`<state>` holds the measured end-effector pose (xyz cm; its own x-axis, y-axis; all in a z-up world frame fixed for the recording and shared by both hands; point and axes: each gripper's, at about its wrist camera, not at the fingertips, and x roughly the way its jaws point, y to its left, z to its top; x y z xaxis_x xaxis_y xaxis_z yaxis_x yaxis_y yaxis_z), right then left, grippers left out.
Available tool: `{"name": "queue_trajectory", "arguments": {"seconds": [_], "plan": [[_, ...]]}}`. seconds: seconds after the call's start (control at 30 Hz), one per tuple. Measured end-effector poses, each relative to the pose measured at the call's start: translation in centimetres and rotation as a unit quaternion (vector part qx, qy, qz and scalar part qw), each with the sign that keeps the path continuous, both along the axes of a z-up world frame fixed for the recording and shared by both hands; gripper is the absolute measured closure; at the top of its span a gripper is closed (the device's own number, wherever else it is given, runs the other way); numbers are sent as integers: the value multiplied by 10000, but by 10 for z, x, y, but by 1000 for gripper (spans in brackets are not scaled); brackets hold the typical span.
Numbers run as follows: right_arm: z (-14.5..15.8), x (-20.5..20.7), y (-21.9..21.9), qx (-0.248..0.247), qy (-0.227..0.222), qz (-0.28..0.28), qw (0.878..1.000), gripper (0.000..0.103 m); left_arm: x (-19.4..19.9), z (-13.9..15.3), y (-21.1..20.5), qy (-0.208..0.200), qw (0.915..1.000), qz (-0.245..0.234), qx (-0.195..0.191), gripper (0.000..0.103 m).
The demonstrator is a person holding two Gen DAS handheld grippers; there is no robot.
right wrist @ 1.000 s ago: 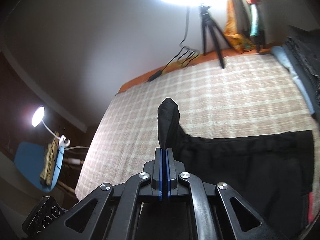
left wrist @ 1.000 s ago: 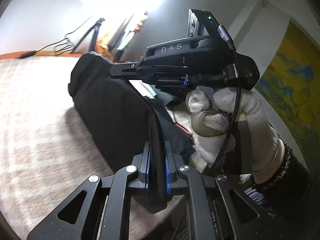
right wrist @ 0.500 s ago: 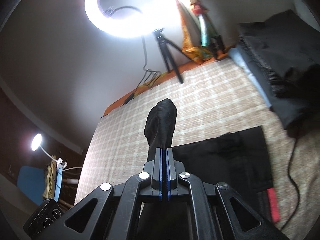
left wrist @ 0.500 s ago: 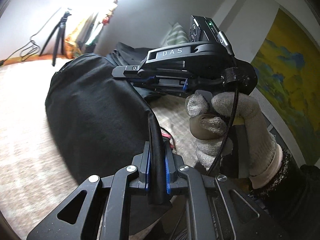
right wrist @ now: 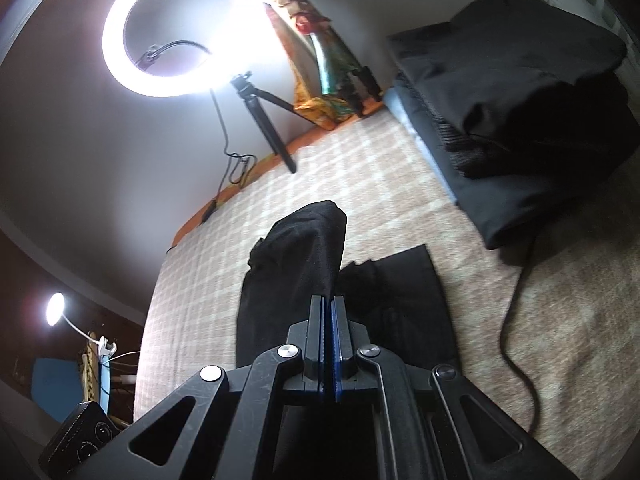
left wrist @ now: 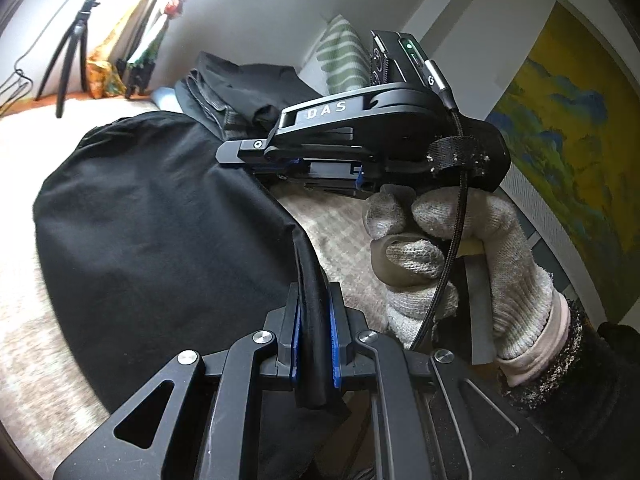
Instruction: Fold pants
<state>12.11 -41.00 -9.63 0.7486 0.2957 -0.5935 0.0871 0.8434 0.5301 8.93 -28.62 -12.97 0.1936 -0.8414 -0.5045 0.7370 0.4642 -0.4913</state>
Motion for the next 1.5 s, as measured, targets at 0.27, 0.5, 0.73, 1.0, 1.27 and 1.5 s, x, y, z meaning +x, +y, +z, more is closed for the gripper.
{"name": "queue_trajectory", "arguments": {"seconds": [0.27,0.5,0.73,1.0,1.27,1.5], "plan": [[-26,4,-26,-75,321,-159,9993,103,-1,-17,-27,86,9995,-93,276,94],[-39,9,-36,-158,470,-182,9986,103,-3,-22,-46,77,9984,-15,568,94],[-44,12,-38,-268,499,-117,9983,102,-15,-20,-52,110,9972,153,719,76],[-16,-15,-37,-536,126,-235,9982,88,-38,-12,-50,101,9972,28,740,67],[6,-55,-19,-693,-141,46,9975,85,-61,12,-20,-141,9978,-92,636,64],[3,-69,6,-817,-49,507,9954,84,-46,24,40,-412,9958,334,751,63]]}}
